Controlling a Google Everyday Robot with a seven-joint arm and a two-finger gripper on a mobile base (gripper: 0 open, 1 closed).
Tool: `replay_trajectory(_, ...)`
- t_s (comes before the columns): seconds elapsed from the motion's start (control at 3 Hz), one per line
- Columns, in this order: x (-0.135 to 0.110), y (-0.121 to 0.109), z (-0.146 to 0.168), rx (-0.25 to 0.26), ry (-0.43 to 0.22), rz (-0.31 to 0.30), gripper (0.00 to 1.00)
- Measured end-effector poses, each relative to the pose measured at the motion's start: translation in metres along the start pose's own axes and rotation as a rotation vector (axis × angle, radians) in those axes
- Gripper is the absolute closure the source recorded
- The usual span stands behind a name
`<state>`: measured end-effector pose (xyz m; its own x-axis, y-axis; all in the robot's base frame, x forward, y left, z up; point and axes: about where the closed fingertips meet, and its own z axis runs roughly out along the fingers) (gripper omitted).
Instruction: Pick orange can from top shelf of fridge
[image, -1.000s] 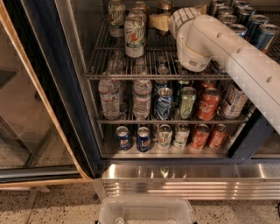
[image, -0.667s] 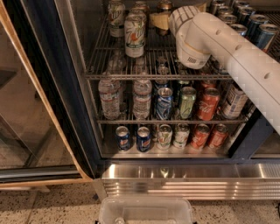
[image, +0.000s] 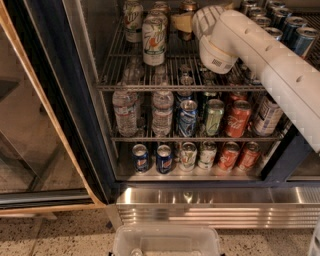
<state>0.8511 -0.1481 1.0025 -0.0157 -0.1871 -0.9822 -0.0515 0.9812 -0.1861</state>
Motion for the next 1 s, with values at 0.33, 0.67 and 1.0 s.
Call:
replay_trajectory(0.33, 0.0030, -0.0015, 0.0063, 0.003, 0.011, 0.001, 0.00)
replay_trajectory(0.67, 0.0036, -0.0057, 0.0090, 0.019, 0.015, -0.002, 0.00)
replay_trajectory(1.0, 0.0037, -0.0069, 0.0097, 0.023, 0.015, -0.002, 0.10)
